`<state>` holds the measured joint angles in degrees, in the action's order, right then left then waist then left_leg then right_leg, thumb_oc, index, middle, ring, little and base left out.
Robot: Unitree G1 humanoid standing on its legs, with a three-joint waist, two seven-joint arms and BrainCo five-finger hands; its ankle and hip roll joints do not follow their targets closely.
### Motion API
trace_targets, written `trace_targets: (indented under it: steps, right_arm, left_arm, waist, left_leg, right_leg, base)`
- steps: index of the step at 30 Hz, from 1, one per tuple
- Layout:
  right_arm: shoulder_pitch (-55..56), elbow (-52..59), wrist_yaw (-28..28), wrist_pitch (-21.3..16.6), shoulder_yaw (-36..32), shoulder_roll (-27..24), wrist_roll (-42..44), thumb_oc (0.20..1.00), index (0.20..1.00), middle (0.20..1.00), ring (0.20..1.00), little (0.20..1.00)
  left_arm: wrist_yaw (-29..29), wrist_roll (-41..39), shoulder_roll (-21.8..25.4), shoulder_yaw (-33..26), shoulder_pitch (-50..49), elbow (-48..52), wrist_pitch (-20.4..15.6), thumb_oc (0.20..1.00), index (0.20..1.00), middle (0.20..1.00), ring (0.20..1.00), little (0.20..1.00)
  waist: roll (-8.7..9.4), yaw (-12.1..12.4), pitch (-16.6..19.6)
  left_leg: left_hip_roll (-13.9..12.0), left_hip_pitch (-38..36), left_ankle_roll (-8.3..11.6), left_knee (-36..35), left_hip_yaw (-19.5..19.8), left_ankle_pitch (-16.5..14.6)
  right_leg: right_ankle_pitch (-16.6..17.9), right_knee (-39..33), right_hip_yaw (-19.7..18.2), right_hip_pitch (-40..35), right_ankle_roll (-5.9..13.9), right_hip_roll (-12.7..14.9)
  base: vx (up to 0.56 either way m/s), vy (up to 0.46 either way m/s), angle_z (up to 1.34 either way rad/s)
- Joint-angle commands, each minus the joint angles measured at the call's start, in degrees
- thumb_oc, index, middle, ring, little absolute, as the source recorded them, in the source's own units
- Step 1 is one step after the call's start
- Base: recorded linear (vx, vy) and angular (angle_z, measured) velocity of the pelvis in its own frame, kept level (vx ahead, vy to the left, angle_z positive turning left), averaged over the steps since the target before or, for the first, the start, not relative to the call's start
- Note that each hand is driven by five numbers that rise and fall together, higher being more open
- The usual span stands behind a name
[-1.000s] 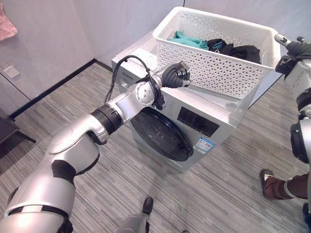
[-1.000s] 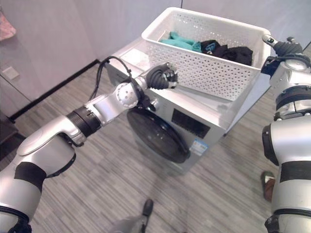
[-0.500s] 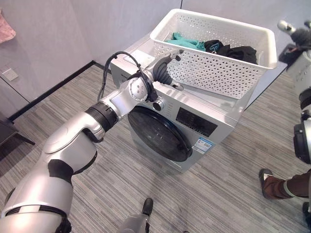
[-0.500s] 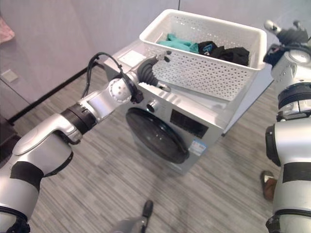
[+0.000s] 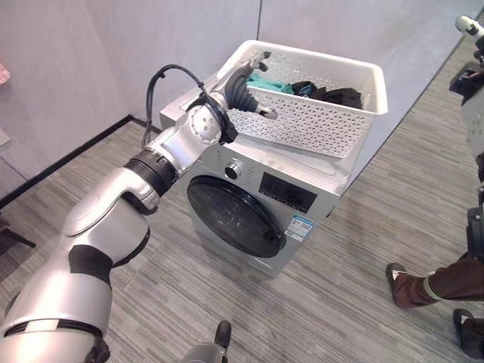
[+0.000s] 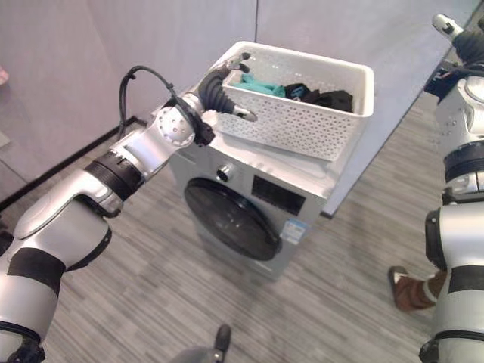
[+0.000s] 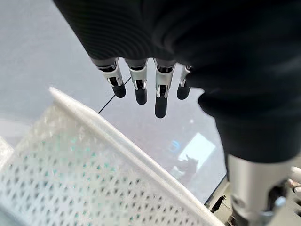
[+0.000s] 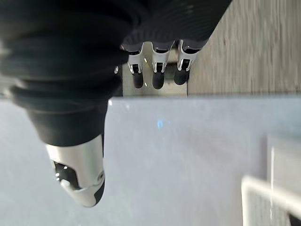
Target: Grab the laundry basket,head to the washer,open it,put in the laundry and shut it.
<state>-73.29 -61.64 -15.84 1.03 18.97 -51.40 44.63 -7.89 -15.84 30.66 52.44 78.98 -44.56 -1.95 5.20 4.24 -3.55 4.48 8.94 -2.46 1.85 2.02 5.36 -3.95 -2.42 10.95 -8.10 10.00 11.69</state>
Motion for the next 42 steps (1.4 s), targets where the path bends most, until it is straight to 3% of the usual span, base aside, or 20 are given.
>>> trace_targets:
  steps: [1, 9, 13, 16, 20, 27, 28, 29, 30, 32, 34, 35, 36, 38, 41, 42]
  right_arm:
    - [-0.8, 4.1, 1.0, -2.7, -0.9, -5.7, -2.2, 1.000, 1.000, 1.000, 1.000, 1.000]
    - [5.9, 6.6, 1.5, -2.7, -2.7, -8.7, -4.3, 1.000, 1.000, 1.000, 1.000, 1.000]
    - [11.3, 9.8, 1.1, -3.0, -5.5, -10.3, -6.0, 1.000, 1.000, 1.000, 1.000, 1.000]
    - [21.0, 11.5, 1.8, -3.5, -11.8, -11.9, -6.7, 1.000, 1.000, 1.000, 1.000, 1.000]
    - [31.5, 10.5, 3.0, -4.2, -19.0, -10.5, -5.8, 1.000, 1.000, 1.000, 1.000, 1.000]
    - [59.0, 23.4, 0.9, -7.3, -38.8, -1.0, -11.1, 1.000, 1.000, 1.000, 1.000, 1.000]
    - [63.4, 25.8, 0.2, -7.4, -41.4, 0.7, -12.8, 1.000, 1.000, 1.000, 1.000, 1.000]
    - [70.7, 28.6, 0.0, -8.0, -45.8, 5.6, -14.8, 1.000, 1.000, 1.000, 1.000, 1.000]
    - [70.9, 28.7, -0.1, -7.9, -45.9, 5.6, -14.9, 1.000, 1.000, 1.000, 1.000, 1.000]
    - [78.0, 30.7, 0.6, -9.2, -49.7, 12.0, -17.3, 1.000, 1.000, 1.000, 1.000, 1.000]
    - [78.6, 31.4, 0.5, -9.1, -49.2, 12.1, -17.6, 1.000, 1.000, 1.000, 1.000, 1.000]
    - [83.2, 33.6, -1.3, -11.0, -50.7, 17.6, -22.7, 1.000, 1.000, 1.000, 1.000, 1.000]
    - [84.7, 33.7, -1.6, -11.9, -50.8, 19.1, -23.9, 1.000, 1.000, 1.000, 1.000, 1.000]
    - [89.4, 35.3, 1.3, -13.7, -51.1, 25.2, -20.8, 1.000, 1.000, 1.000, 1.000, 1.000]
    - [91.1, 34.8, 3.2, -13.9, -51.0, 26.9, -18.5, 1.000, 1.000, 1.000, 1.000, 1.000]
    - [94.1, 33.8, 5.5, -13.4, -49.9, 29.7, -16.2, 1.000, 1.000, 1.000, 1.000, 1.000]
  left_arm:
    - [-1.5, -1.3, -1.3, -3.2, 5.8, -4.1, -1.4, 1.000, 1.000, 1.000, 1.000, 1.000]
    - [-1.1, -1.9, 1.6, -4.8, 3.8, -3.3, -1.5, 1.000, 1.000, 1.000, 1.000, 1.000]
    - [-1.2, -2.6, 2.4, -6.8, 1.6, -1.8, -1.7, 1.000, 1.000, 1.000, 1.000, 1.000]
    - [-1.3, -2.7, 5.0, -10.4, -2.9, 1.2, -2.2, 1.000, 1.000, 1.000, 1.000, 1.000]
    - [-1.7, 0.7, 8.0, -14.1, -9.1, 6.9, -2.4, 1.000, 1.000, 1.000, 1.000, 1.000]
    - [-1.3, 9.3, 11.7, -28.5, -33.2, 23.4, -2.5, 1.000, 1.000, 1.000, 1.000, 1.000]
    - [-1.0, 10.7, 12.2, -31.6, -38.8, 26.6, -2.1, 1.000, 1.000, 1.000, 1.000, 1.000]
    - [-0.2, 13.0, 12.9, -38.5, -51.3, 30.0, -2.4, 1.000, 1.000, 1.000, 1.000, 1.000]
    - [-0.1, 13.0, 12.9, -38.6, -51.5, 30.3, -2.3, 1.000, 1.000, 1.000, 1.000, 1.000]
    - [0.5, 14.9, 10.4, -48.1, -68.7, 32.6, -3.0, 1.000, 1.000, 1.000, 1.000, 1.000]
    - [0.8, 15.1, 10.3, -49.3, -70.7, 33.9, -2.8, 1.000, 1.000, 1.000, 1.000, 1.000]
    - [-0.9, 18.4, 7.8, -54.4, -80.9, 34.3, -3.9, 1.000, 1.000, 1.000, 1.000, 1.000]
    - [-1.7, 19.1, 6.9, -55.9, -84.7, 33.4, -4.1, 1.000, 1.000, 1.000, 1.000, 1.000]
    - [-3.0, 20.6, 3.7, -58.5, -92.9, 28.1, -4.7, 1.000, 1.000, 1.000, 1.000, 1.000]
    - [-2.9, 21.1, 2.9, -58.0, -94.1, 23.9, -4.5, 1.000, 1.000, 1.000, 1.000, 1.000]
    - [-3.1, 22.3, 1.2, -57.7, -95.5, 17.4, -3.6, 1.000, 1.000, 1.000, 1.000, 1.000]
  waist:
    - [-3.33, 2.8, 0.9]
    - [-4.39, 1.8, -0.6]
    - [-4.84, 1.1, -1.4]
    - [-5.12, 0.5, -2.3]
    - [-4.98, 0.8, -3.3]
    - [-4.14, 1.6, -4.6]
    - [-4.15, 1.8, -4.2]
    - [-3.71, 2.4, -4.7]
    - [-3.96, 2.3, -4.5]
    - [-3.70, 3.5, -5.3]
    - [-3.84, 2.9, -4.6]
    - [-3.87, 3.1, -4.9]
    - [-3.86, 3.2, -5.1]
    - [-3.90, 2.4, -5.1]
    - [-4.03, 2.0, -4.9]
    - [-3.98, 1.3, -5.0]
  left_leg:
    - [-7.4, -1.7, 4.20, 1.3, -0.7, -4.0]
    - [-11.9, -1.2, 6.71, -0.1, 0.7, 0.7]
    - [-13.1, -0.4, 7.45, -0.4, 1.7, 2.6]
    - [-13.8, 0.2, 7.97, -0.9, 2.7, 3.9]
    - [-14.1, 1.3, 8.47, -1.4, 4.5, 5.1]
    - [-14.2, 3.6, 9.12, -2.1, 7.6, 4.8]
    - [-14.1, 3.8, 9.21, -2.0, 8.2, 4.8]
    - [-14.1, 3.7, 9.53, -2.0, 8.6, 4.0]
    - [-14.1, 4.1, 9.34, -2.0, 8.8, 4.6]
    - [-14.2, 4.7, 9.60, -1.8, 9.1, 4.3]
    - [-14.2, 4.8, 9.50, -1.8, 9.2, 4.5]
    - [-14.2, 5.1, 9.60, -1.5, 9.3, 4.4]
    - [-14.3, 5.1, 9.71, -1.4, 9.2, 4.1]
    - [-14.6, 5.1, 9.61, -1.1, 8.8, 4.2]
    - [-14.7, 5.5, 9.52, -1.0, 8.6, 4.7]
    - [-15.1, 5.4, 9.63, -0.8, 8.1, 4.5]
  right_leg:
    - [2.0, 5.0, 0.7, -4.4, 1.31, 2.0]
    - [-5.9, 5.1, 0.6, -4.9, -2.62, -3.0]
    - [-7.0, 5.5, 0.7, -4.4, -4.04, -4.6]
    - [-7.7, 6.2, 0.9, -4.2, -5.14, -6.0]
    - [-8.0, 6.3, 1.3, -4.2, -6.36, -7.6]
    - [-8.9, 5.9, 2.7, -4.0, -8.10, -9.6]
    - [-9.0, 5.7, 3.1, -4.1, -8.31, -9.8]
    - [-9.7, 5.8, 3.2, -4.4, -8.78, -9.8]
    - [-9.1, 5.6, 3.3, -4.2, -8.60, -9.9]
    - [-9.1, 5.0, 3.5, -4.3, -9.04, -10.3]
    - [-8.8, 4.8, 3.5, -4.3, -8.96, -10.4]
    - [-8.7, 4.6, 3.5, -4.2, -9.05, -10.5]
    - [-9.0, 4.6, 3.4, -4.3, -9.14, -10.5]
    - [-9.0, 4.8, 3.1, -3.9, -9.26, -10.6]
    - [-8.8, 5.0, 3.1, -3.6, -9.17, -10.7]
    - [-9.1, 5.3, 2.7, -3.4, -9.28, -10.6]
  base:
    - [-0.11, -0.100, -0.08]
    - [-0.16, -0.154, -0.07]
    - [-0.18, -0.127, 0.10]
    - [-0.18, -0.099, 0.23]
    - [-0.13, -0.080, 0.27]
    - [-0.10, -0.061, 0.23]
    - [-0.04, -0.090, 0.29]
    - [-0.04, -0.054, 0.24]
    - [-0.03, -0.042, 0.12]
    - [-0.02, -0.023, 0.09]
    - [-0.02, -0.008, 0.06]
    - [0.00, 0.000, 0.00]
    - [-0.03, -0.002, 0.06]
    - [-0.01, 0.021, 0.08]
    - [0.00, 0.012, 0.01]
    - [-0.02, 0.038, 0.04]
